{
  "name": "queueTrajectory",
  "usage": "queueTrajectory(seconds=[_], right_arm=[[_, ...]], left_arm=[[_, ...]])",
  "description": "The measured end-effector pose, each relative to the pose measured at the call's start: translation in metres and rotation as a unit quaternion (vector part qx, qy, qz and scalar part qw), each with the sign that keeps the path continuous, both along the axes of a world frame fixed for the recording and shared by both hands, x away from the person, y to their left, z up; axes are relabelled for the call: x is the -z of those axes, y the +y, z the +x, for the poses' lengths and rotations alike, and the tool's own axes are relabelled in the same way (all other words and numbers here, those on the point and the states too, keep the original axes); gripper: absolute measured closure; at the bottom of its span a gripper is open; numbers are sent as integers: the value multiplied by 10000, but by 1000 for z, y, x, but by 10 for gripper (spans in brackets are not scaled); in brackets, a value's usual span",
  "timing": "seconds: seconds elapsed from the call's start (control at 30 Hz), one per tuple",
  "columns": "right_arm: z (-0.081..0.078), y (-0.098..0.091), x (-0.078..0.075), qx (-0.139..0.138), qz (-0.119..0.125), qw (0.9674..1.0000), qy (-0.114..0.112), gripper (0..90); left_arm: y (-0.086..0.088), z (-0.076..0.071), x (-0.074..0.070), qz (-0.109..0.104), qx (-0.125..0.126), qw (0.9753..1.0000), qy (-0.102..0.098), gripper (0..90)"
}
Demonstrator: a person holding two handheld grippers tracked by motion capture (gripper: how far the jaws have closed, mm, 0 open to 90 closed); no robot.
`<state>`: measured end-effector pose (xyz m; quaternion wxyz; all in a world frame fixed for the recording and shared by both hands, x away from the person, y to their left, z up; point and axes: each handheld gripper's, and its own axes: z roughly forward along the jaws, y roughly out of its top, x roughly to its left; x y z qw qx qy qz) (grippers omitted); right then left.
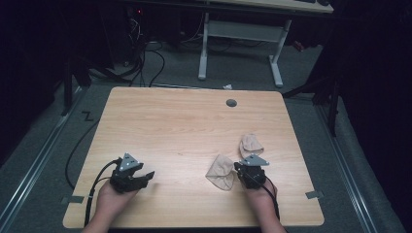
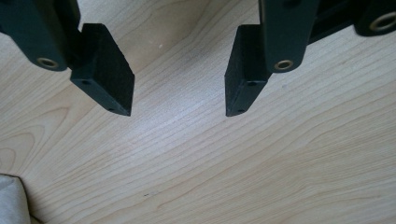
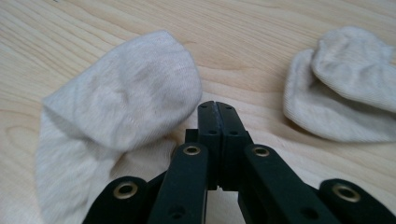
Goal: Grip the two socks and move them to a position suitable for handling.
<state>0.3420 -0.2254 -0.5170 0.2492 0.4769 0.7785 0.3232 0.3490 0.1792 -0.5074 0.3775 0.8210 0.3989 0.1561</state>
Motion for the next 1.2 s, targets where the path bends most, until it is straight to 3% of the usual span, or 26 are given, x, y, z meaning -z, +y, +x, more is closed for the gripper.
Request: queueTrajectory(seconds=[0.1,0.17,0.23,0.33,0.5,0.53,0.8,1.0,1.1,1.2], right_arm=[[5,7,1,-100,28,9999,55,900],[5,16,0,-305,18,9995,21,899],[1,38,-5,-714,-50,9974,-129,896],[-2,53,-9,-941,-8,9953,-248,889],[-1,52,-10,-868,-18,9959,-239,889],[1,48,-6,-771,11,9969,-121,889],[8,44,4,-650,-40,9978,150,893],[6,51,9,-945,-61,9953,218,899],[0,62,9,-1250,-119,9919,199,899],[-5,70,9,-1491,-28,9885,263,899]], left_arm=[[0,-1,0,13,35,10000,-18,430],[0,-1,0,11,45,10000,-11,430],[0,0,0,24,49,10000,-13,430],[-2,-2,0,16,57,10000,-39,430],[-1,-2,-1,25,56,10000,-43,430],[-1,-1,0,17,48,10000,-32,430],[-3,-2,0,35,82,9999,-58,430],[-6,-3,0,23,100,9999,-45,431],[-7,-4,-1,3,137,9999,-37,431],[-9,-5,-2,-53,181,9998,-23,432]])
